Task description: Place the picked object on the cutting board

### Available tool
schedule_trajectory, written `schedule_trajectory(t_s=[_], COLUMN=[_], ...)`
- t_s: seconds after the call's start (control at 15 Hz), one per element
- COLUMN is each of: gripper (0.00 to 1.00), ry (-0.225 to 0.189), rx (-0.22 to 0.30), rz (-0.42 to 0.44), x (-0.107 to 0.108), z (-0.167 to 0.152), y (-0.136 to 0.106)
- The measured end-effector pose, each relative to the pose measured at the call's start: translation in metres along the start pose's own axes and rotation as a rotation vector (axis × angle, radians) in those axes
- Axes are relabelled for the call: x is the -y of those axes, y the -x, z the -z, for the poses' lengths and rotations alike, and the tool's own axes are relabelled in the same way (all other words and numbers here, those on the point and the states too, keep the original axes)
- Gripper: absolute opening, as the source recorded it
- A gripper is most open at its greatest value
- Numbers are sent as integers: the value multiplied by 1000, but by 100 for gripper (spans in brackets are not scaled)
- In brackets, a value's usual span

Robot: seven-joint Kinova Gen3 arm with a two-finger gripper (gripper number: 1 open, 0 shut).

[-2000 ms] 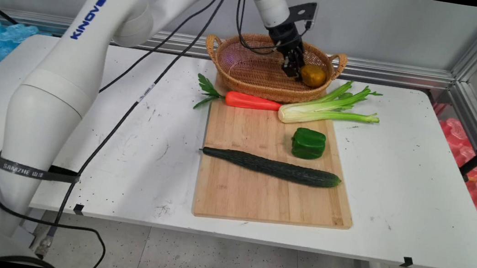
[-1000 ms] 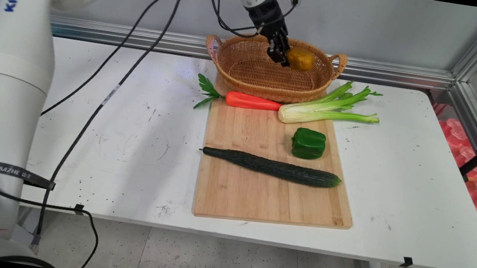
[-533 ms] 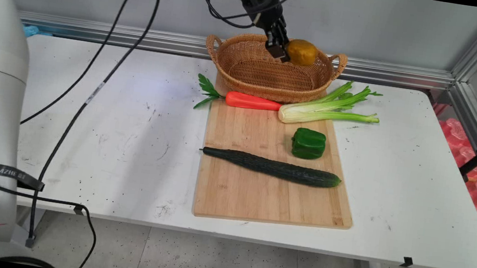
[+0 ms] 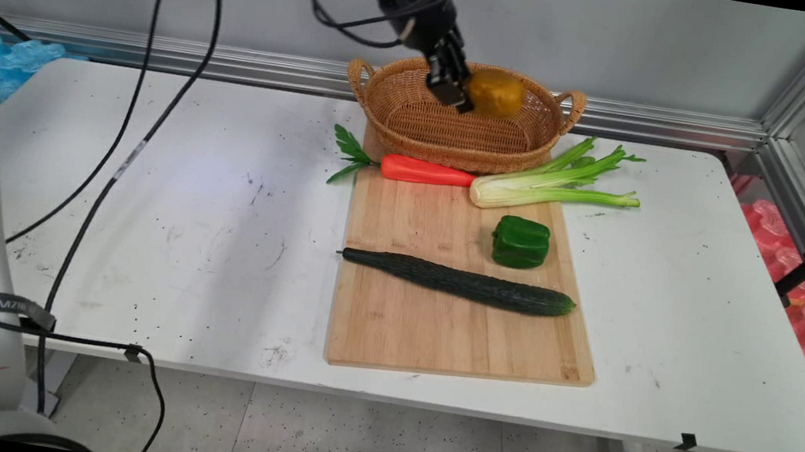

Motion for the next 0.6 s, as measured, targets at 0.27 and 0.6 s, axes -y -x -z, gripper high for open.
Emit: schedule_trajectory(t_s=[0.27,0.6], gripper=[0,0], ry=[11,12], rx=[22,38], rz=[10,13], x=[-39,-77], z=[11,2], y=[21,49])
